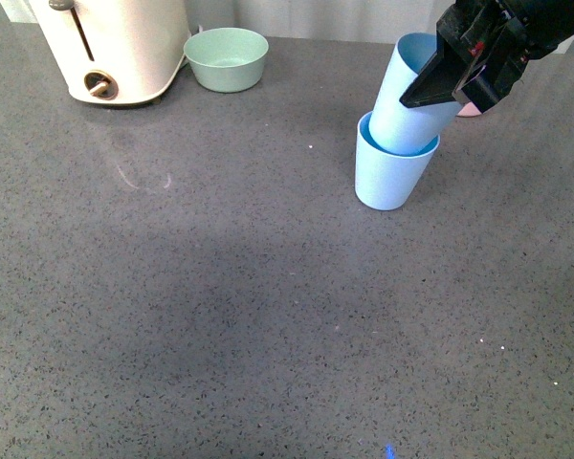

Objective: Stack blue cups with both arms

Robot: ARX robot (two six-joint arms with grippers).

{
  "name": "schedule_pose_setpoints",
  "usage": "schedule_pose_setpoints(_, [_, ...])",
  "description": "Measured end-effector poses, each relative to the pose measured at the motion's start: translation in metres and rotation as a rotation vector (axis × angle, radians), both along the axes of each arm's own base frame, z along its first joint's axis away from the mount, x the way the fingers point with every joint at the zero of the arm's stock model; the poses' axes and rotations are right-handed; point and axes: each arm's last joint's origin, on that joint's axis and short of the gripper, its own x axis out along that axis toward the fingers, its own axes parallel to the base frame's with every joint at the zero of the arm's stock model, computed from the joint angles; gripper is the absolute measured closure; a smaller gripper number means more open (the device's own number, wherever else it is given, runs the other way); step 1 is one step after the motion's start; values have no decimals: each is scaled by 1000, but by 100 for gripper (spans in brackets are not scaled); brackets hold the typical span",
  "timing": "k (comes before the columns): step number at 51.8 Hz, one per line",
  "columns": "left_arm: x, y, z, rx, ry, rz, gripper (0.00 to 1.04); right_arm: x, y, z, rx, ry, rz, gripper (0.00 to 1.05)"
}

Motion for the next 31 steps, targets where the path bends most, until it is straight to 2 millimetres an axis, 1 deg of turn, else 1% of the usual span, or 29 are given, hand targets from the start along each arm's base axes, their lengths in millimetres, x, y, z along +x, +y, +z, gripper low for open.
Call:
schedule_pose_setpoints(6, [0, 0, 0, 0, 0, 0, 9, 0, 2, -1, -2, -2, 2, 103])
schedule_pose_setpoints(8, [0, 0, 0, 0, 0, 0, 9, 0, 2, -1, -1, -4, 3, 98])
schedule_pose_setpoints(13, [0, 0, 0, 0, 0, 0, 9, 1, 3, -1, 3, -8, 1, 80])
schedule_pose_setpoints(14, [0, 0, 0, 0, 0, 0, 9, 1, 3, -1, 5, -6, 1, 75])
schedule_pose_setpoints(16, [0, 0, 0, 0, 0, 0, 9, 1, 3, -1, 8, -4, -2, 68])
schedule_pose_setpoints(18, [0, 0, 0, 0, 0, 0, 9, 1, 2, 0, 10, -5, -3, 65])
schedule_pose_setpoints(23, [0, 0, 0, 0, 0, 0, 9, 0, -1, 3, 21, -11, -18, 51])
schedule_pose_setpoints(25, [0, 0, 0, 0, 0, 0, 9, 0, -2, 5, 26, -15, -25, 47])
schedule_pose_setpoints(27, [0, 0, 0, 0, 0, 0, 9, -1, -6, 9, 40, -26, -34, 40])
schedule_pose_setpoints(29, [0, 0, 0, 0, 0, 0, 9, -2, -8, 13, 54, -32, -41, 37])
schedule_pose_setpoints(31, [0, 0, 0, 0, 0, 0, 9, -4, -14, 19, 84, -49, -55, 29])
